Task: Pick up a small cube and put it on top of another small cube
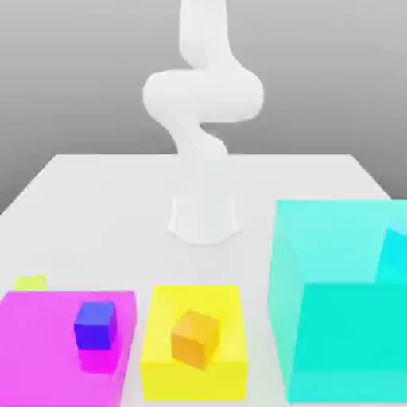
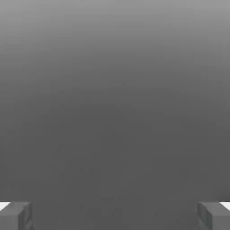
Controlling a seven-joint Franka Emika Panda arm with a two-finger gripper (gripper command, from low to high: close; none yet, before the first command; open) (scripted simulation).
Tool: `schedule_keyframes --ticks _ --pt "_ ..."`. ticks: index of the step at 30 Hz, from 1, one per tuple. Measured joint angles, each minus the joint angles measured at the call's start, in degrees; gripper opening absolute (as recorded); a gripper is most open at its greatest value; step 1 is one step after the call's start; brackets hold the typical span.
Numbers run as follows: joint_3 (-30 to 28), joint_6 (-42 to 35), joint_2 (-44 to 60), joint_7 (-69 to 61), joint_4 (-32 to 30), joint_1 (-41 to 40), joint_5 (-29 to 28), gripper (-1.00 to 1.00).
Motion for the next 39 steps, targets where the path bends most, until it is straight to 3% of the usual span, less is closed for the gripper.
schedule_keyframes --ticks 16,24,31,39 --pt "-27.4 12.7 27.4 -39.0 -9.1 5.1 9.7 0.00" --pt "-35.2 18.5 42.1 -61.0 -13.4 1.4 18.4 0.00" --pt "-35.8 24.4 53.2 -76.0 -16.9 -6.4 21.4 0.00" --pt "-21.3 30.8 64.2 -88.9 -13.7 -18.3 37.2 0.00"
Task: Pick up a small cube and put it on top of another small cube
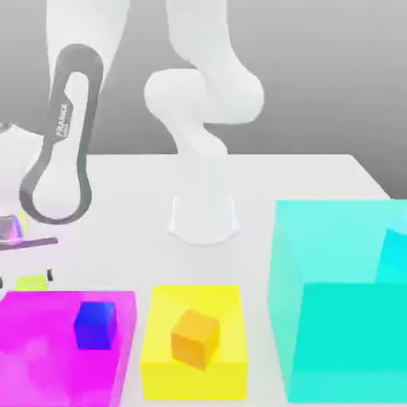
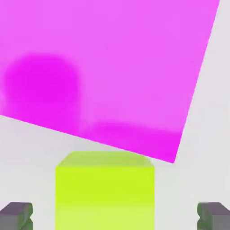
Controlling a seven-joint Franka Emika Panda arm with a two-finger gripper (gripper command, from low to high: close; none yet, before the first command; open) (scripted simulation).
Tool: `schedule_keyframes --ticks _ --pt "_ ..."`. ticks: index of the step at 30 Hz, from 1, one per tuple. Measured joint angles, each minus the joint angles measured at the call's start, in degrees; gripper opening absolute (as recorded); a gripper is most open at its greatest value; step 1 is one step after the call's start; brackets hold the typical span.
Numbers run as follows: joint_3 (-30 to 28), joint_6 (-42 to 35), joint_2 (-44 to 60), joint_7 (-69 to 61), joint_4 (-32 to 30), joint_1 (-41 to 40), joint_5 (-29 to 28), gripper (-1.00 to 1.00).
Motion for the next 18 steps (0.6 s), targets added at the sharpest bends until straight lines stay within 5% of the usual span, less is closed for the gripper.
schedule_keyframes --ticks 1,8,18 --pt "1.4 0.6 0.9 -1.0 0.3 -1.1 1.4 -1.00" --pt "1.2 0.4 1.0 -1.3 0.3 -0.9 1.7 -1.00" --pt "-13.4 -7.6 -12.2 12.4 -3.2 11.7 -19.0 -1.00"
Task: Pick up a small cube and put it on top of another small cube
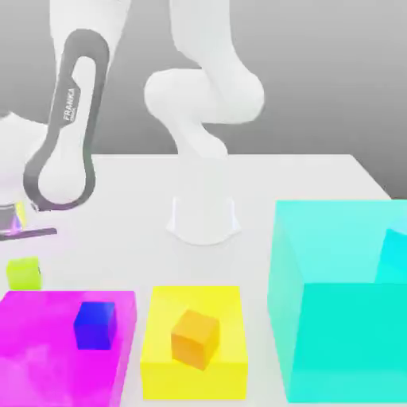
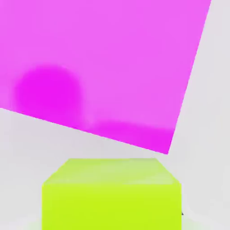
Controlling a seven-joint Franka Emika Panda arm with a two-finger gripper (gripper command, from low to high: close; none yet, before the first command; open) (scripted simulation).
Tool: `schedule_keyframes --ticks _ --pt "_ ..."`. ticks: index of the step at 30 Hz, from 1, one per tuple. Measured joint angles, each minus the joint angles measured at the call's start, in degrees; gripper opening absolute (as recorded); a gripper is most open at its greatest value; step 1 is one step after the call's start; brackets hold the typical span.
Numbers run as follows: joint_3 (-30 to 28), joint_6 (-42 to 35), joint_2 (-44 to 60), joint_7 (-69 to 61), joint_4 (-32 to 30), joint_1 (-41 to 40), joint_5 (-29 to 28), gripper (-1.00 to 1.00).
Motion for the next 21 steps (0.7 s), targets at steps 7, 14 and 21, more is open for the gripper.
schedule_keyframes --ticks 7,14,21 --pt "4.2 -10.3 -9.9 -3.1 2.9 9.7 -13.9 -1.00" --pt "8.1 -16.7 -14.8 -9.0 5.0 15.4 -20.8 -1.00" --pt "8.2 -10.6 -7.9 -14.5 4.1 16.2 -13.8 -1.00"
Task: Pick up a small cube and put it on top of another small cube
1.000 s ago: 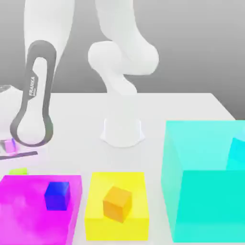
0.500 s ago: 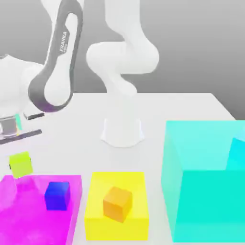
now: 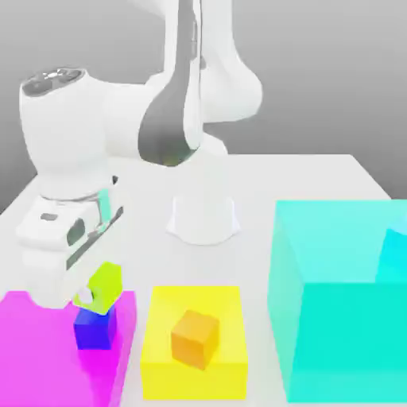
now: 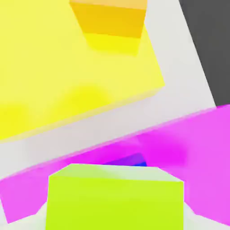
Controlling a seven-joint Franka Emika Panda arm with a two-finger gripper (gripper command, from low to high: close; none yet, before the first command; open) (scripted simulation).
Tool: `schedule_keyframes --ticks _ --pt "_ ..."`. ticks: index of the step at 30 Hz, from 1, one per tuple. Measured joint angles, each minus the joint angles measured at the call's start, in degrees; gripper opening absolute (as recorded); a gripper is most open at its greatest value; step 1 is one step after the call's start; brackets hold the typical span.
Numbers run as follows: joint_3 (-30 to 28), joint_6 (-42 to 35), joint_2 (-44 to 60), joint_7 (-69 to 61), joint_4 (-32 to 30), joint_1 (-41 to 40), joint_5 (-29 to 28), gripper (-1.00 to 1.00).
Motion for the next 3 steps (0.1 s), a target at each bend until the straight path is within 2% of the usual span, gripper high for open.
schedule_keyframes --ticks 2,3 --pt "-0.1 2.3 1.1 0.1 -0.4 -0.1 -0.2 -1.00" --pt "-0.2 3.1 1.4 0.2 -0.6 -0.1 -0.4 1.00"
